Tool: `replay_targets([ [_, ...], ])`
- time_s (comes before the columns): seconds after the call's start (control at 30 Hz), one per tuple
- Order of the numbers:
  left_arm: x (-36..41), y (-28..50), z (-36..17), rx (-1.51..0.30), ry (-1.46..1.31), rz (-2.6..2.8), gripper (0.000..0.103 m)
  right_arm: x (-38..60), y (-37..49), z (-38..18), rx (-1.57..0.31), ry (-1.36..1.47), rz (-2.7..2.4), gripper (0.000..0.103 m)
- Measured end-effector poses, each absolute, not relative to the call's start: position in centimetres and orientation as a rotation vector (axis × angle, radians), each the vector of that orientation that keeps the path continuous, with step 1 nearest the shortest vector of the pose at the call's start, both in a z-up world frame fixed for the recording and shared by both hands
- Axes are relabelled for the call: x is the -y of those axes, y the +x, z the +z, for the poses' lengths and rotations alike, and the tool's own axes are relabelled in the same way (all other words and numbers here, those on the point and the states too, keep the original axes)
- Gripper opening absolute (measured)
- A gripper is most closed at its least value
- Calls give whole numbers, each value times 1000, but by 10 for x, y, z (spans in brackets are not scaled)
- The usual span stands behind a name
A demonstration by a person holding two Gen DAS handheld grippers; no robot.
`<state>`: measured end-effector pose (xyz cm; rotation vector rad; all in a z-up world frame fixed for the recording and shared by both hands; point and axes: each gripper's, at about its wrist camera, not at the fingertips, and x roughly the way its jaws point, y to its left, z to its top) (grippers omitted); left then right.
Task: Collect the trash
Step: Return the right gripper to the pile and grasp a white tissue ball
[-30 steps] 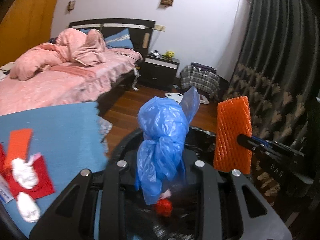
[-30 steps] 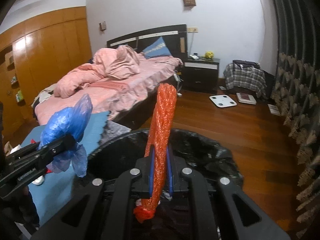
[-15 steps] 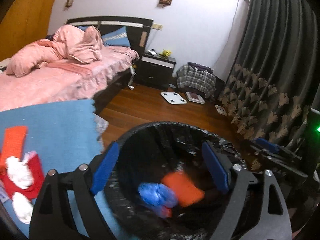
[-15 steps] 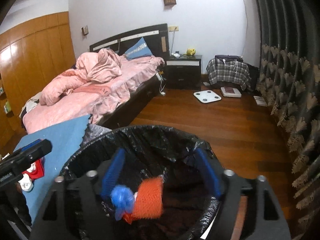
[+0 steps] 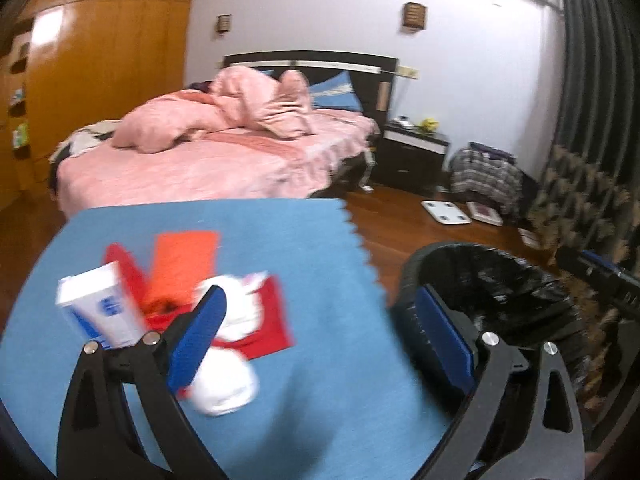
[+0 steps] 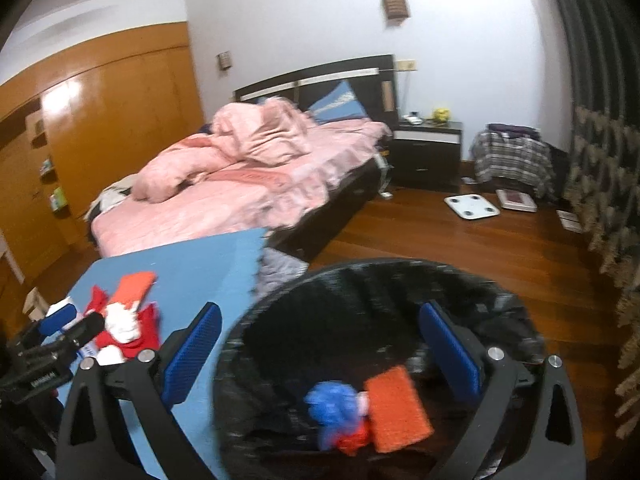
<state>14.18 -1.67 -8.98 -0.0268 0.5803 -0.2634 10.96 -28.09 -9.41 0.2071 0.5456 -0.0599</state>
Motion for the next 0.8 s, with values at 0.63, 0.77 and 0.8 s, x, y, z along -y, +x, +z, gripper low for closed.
replay_targets([
  [0.63, -141, 131, -134, -645, -55, 62, 93, 120, 153, -131, -614, 97, 172, 97],
  [0.77, -156, 130, -142, -667, -59, 80, 93, 97, 159, -143, -634, 71, 208, 97],
  [0.8, -160, 130, -143, -671, -68, 83, 93, 94, 159, -145, -636, 69, 213, 97],
])
